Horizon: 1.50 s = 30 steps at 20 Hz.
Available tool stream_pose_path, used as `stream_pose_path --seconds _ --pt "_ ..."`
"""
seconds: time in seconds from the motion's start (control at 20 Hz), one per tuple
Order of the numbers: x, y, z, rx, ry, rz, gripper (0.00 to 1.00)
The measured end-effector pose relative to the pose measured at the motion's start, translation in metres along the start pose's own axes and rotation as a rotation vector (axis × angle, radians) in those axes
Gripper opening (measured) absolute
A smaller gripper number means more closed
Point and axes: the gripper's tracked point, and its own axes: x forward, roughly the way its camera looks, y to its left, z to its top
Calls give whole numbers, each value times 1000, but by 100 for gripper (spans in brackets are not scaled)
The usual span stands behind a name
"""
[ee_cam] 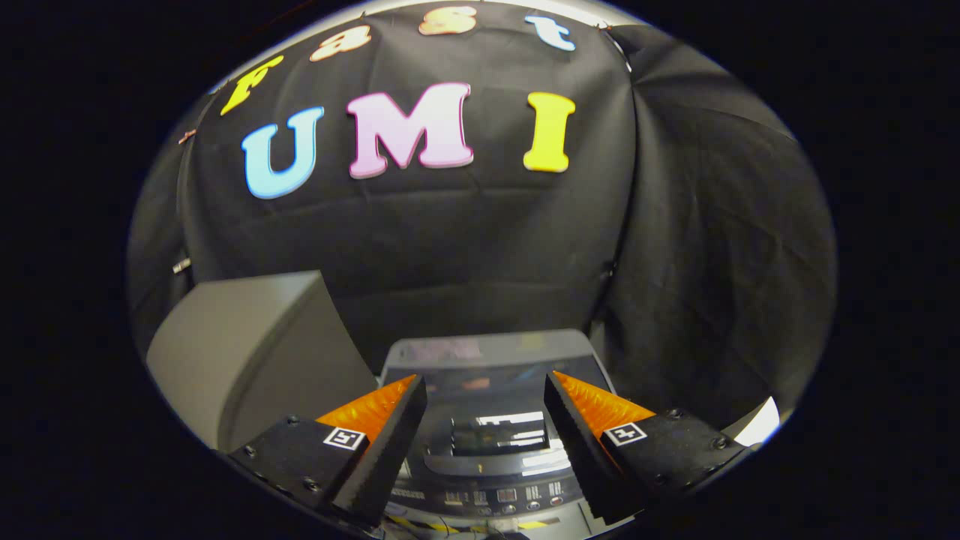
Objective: Put the clothes into the washing machine and then close the washing machine lid.
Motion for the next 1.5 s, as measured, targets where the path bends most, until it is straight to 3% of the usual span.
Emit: stream_pose_path --seconds 0.2,0.3,0.6,0.95,1.15,1.5 --pt "-29 11 101 41 -273 17 99" --pt "-36 14 125 27 -367 -2 98" --pt "-47 54 139 -2 -405 -6 98" --pt "-71 176 139 -20 -429 99 98" --pt "-93 243 139 -35 -475 97 98" --pt "-131 349 106 -12 -466 189 98"
